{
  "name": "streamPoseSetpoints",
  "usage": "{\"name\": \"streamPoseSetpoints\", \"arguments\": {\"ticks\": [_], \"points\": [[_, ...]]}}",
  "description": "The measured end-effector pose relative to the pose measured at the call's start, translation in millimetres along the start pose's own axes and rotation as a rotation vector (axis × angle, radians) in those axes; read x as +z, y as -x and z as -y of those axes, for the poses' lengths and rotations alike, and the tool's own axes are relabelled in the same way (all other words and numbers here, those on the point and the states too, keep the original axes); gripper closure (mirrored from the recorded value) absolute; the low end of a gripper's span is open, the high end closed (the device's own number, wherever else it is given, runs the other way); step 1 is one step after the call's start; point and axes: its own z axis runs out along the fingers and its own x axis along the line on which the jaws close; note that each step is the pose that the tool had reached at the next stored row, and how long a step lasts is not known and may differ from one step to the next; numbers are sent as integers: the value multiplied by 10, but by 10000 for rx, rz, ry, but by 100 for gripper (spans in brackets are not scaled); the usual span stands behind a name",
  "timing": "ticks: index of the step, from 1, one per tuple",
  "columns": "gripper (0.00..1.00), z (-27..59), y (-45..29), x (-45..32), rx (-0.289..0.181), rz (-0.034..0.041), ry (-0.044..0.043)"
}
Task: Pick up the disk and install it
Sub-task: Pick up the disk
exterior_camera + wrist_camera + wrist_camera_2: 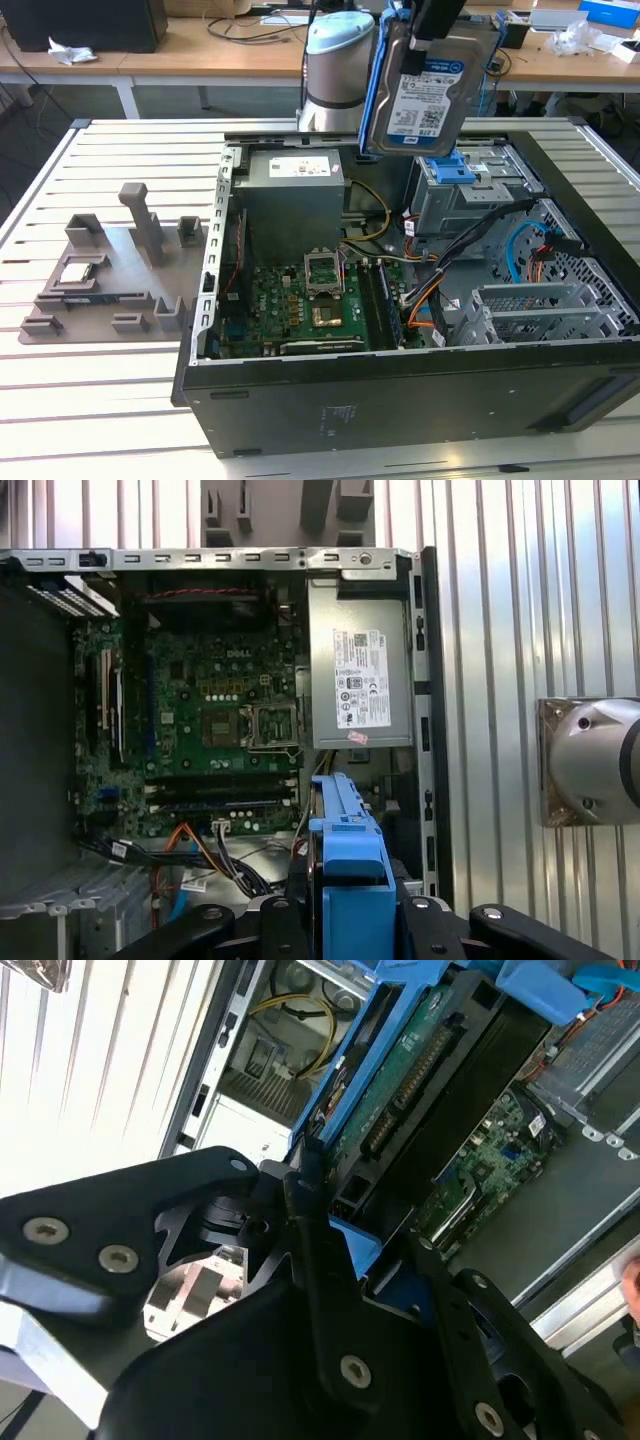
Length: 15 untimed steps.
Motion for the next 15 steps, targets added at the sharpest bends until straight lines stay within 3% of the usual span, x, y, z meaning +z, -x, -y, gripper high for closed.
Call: {"name": "streamPoseSetpoints", "arguments": {"ticks": [3, 7, 10, 13, 15], "points": [[63, 82, -1, 58, 1, 0, 1], [63, 126, -37, 121, 0, -2, 2], [63, 130, -136, 135, 1, -1, 2], [63, 135, -264, 137, 3, -47, 0], [63, 137, -306, 143, 3, -52, 0]]}}
